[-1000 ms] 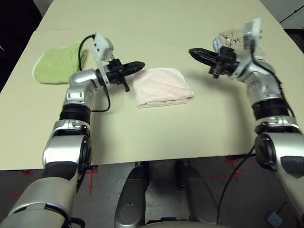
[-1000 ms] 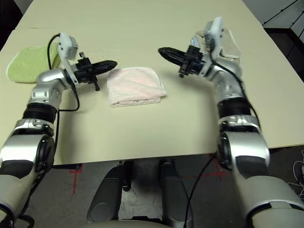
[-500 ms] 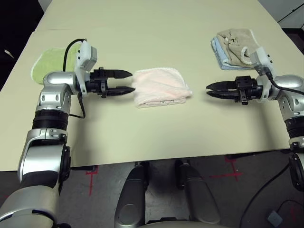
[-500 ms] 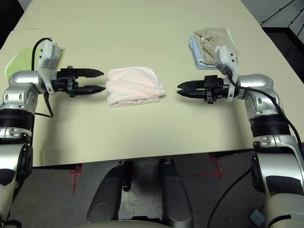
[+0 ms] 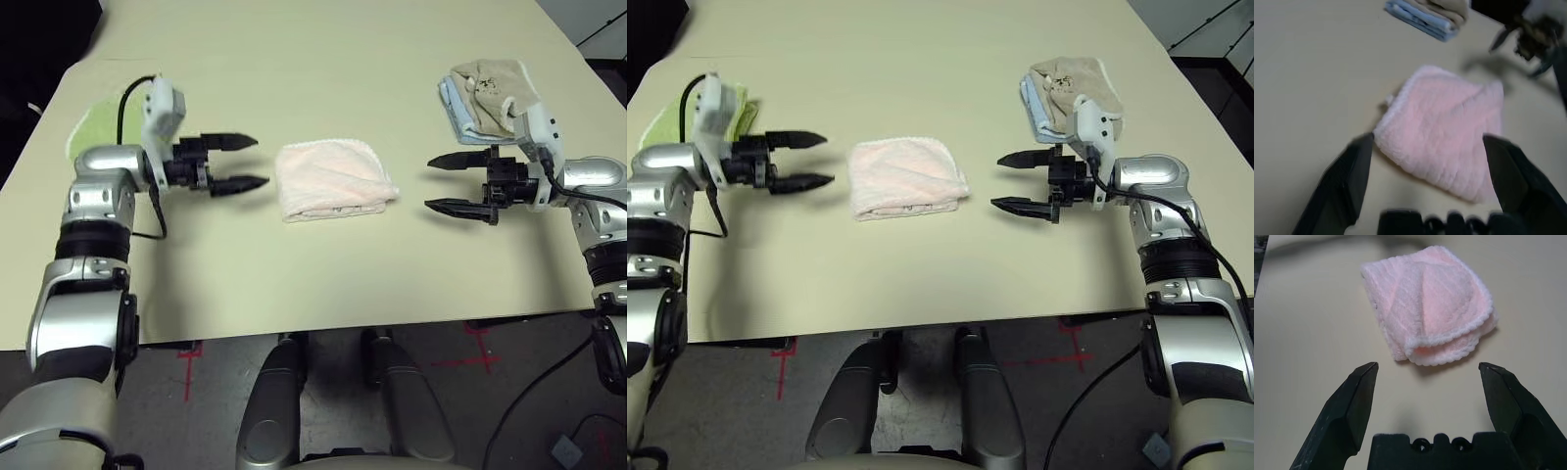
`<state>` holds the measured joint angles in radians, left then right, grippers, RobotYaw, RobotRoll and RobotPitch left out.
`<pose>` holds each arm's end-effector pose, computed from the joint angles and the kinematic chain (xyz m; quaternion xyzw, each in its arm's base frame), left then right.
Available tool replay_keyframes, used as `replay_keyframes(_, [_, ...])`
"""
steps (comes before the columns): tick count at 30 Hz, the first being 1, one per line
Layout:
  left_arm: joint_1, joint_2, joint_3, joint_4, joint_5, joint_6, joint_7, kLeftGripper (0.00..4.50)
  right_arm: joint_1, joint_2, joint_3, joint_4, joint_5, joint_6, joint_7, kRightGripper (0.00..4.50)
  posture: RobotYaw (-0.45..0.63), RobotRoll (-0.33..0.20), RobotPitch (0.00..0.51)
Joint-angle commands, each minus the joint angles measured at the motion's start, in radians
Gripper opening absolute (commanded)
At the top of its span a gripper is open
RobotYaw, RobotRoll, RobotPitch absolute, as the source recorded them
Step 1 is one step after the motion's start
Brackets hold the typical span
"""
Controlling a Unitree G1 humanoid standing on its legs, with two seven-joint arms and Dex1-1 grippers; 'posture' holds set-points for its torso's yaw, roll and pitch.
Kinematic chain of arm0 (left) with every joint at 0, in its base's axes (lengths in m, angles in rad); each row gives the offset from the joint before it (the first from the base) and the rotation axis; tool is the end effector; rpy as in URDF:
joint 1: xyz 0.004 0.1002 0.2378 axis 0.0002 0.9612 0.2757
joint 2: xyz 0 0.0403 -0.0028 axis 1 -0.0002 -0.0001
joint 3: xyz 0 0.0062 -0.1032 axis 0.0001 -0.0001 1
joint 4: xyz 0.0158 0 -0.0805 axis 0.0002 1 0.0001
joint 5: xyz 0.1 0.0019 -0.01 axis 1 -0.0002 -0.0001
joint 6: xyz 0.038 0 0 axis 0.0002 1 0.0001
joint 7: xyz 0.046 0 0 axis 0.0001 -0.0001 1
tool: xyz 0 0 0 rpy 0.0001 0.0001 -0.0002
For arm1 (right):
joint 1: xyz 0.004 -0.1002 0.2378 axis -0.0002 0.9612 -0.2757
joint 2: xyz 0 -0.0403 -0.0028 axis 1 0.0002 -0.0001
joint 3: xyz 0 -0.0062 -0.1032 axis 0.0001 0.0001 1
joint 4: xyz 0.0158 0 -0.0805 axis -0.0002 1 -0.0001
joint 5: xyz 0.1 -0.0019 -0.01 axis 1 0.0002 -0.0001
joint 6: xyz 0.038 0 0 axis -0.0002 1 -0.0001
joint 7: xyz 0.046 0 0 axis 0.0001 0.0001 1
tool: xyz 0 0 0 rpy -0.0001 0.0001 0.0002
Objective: Fold the towel and set it aside.
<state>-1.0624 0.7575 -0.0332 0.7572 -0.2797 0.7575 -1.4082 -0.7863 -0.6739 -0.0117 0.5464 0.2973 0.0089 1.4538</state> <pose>0.3291 0.2937 0.2387 -0.0424 0.2021 -0.4858 0.8493 0.3178 -0.2730 0.2079 -0.2020 -0.0143 0.5829 0.7869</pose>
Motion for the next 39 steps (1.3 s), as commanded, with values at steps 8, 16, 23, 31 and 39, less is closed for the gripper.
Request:
replay_keyframes(8, [-0.053, 0.050, -0.148, -0.007, -0.013, 0.448, -0.047, 4.50, 0.049, -0.049, -0.026, -0.046, 0.024, -0.015, -0.002, 4.48, 0.04, 0.000, 0.276])
replay_keyframes(16, [-0.058, -0.021, -0.128, 0.030, -0.035, 0.514, 0.015, 4.50, 0.064, -0.043, -0.021, -0.128, 0.045, 0.028, -0.034, 4.48, 0.03, 0.000, 0.276])
replay_keyframes(23, [-0.036, -0.143, -0.043, 0.063, -0.051, 0.486, 0.156, 4.50, 0.079, -0.042, -0.017, -0.209, 0.059, 0.082, -0.071, 4.48, 0.02, 0.000, 0.271])
replay_keyframes(31, [-0.022, -0.250, 0.017, 0.083, -0.048, 0.422, 0.283, 4.50, 0.081, -0.044, -0.019, -0.230, 0.064, 0.094, -0.091, 4.48, 0.01, 0.000, 0.264])
replay_keyframes(39, [-0.010, -0.270, 0.032, 0.057, -0.070, 0.440, 0.307, 2.41, 0.087, -0.054, -0.027, -0.193, 0.063, 0.064, -0.086, 4.50, 0.01, 0.000, 0.259])
